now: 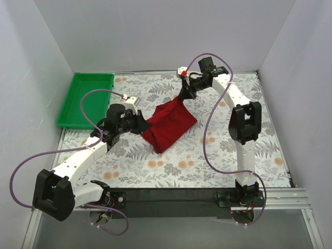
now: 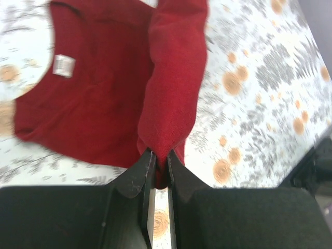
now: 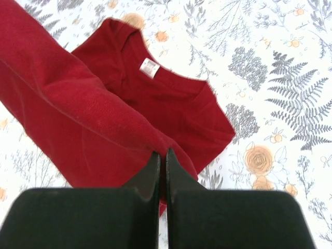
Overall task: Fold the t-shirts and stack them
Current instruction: Fold the tshirt
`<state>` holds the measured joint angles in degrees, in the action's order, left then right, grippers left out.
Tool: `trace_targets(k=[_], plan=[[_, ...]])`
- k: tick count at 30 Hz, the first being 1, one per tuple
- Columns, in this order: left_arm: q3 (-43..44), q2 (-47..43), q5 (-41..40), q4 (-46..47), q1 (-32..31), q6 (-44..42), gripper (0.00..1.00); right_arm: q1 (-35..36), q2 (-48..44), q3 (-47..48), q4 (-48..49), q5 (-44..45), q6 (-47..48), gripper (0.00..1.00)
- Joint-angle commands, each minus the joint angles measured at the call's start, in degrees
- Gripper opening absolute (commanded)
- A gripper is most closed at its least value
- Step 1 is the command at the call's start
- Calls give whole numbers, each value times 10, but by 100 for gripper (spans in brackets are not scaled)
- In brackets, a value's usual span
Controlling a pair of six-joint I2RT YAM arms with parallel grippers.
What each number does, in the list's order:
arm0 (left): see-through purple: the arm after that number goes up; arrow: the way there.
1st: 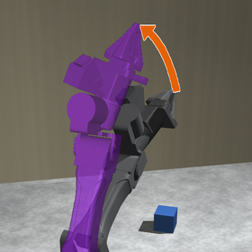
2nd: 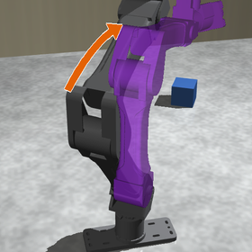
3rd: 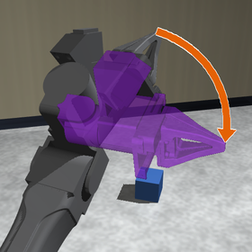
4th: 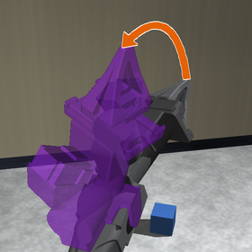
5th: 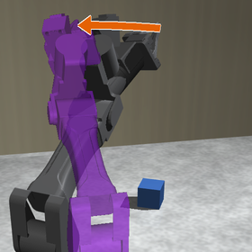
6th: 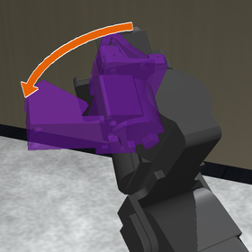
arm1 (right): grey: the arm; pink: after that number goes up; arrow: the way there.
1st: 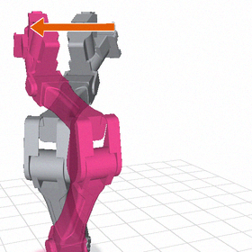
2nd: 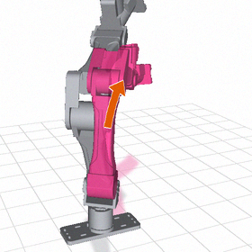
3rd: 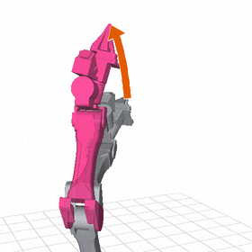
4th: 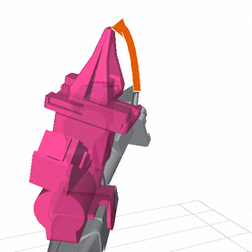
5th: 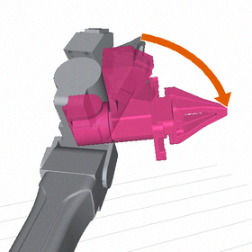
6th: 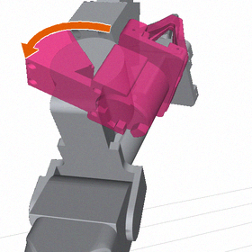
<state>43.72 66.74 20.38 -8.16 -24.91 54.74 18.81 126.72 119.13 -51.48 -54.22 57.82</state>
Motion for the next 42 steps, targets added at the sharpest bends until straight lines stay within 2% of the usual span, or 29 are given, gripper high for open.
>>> trace_targets(k=[1, 2, 5, 15, 24, 25, 26, 27, 28, 29, 33, 34, 36, 39, 42], plan=[[-7, -10, -49, -7, 46, 40, 0, 18, -15, -38, 159, -12, -146, 1], [-20, -11, -50, -3, 54, 48, 0, 20, -18, -55, 232, -7, -196, 1], [-33, -4, -36, 12, 83, 58, 0, 34, -16, -94, 309, 17, -235, 1], [-30, 84, -42, 60, 140, 95, 0, 56, 36, -87, 395, 95, -322, 1], [-12, 152, -36, 78, 160, 102, 0, 69, 72, -60, 421, 166, -388, 1], [-8, 160, -34, 78, 161, 104, 2, 69, 75, -59, 426, 173, -394, 7], [1, 166, -45, 77, 161, 105, 10, 69, 77, -58, 429, 182, -408, 20], [7, 173, -53, 74, 162, 106, 30, 71, 78, -59, 431, 194, -415, 26], [12, 172, -65, 73, 162, 106, 41, 72, 78, -58, 436, 204, -426, 34], [20, 169, -88, 72, 162, 106, 47, 72, 77, -58, 446, 214, -447, 42], [35, 110, -151, 78, 162, 86, 69, 67, 43, -76, 464, 274, -482, 53], [53, 88, -166, 55, 162, 65, 71, 51, 6, -102, 466, 269, -484, 63], [56, 80, -156, 44, 162, 61, 75, 45, -5, -129, 467, 264, -484, 65], [46, 67, -113, -5, 162, 76, 75, 12, -40, -191, 462, 222, -492, 66], [-5, 39, -69, -40, 162, 125, 74, -16, -60, -249, 431, 171, -489, 67]])
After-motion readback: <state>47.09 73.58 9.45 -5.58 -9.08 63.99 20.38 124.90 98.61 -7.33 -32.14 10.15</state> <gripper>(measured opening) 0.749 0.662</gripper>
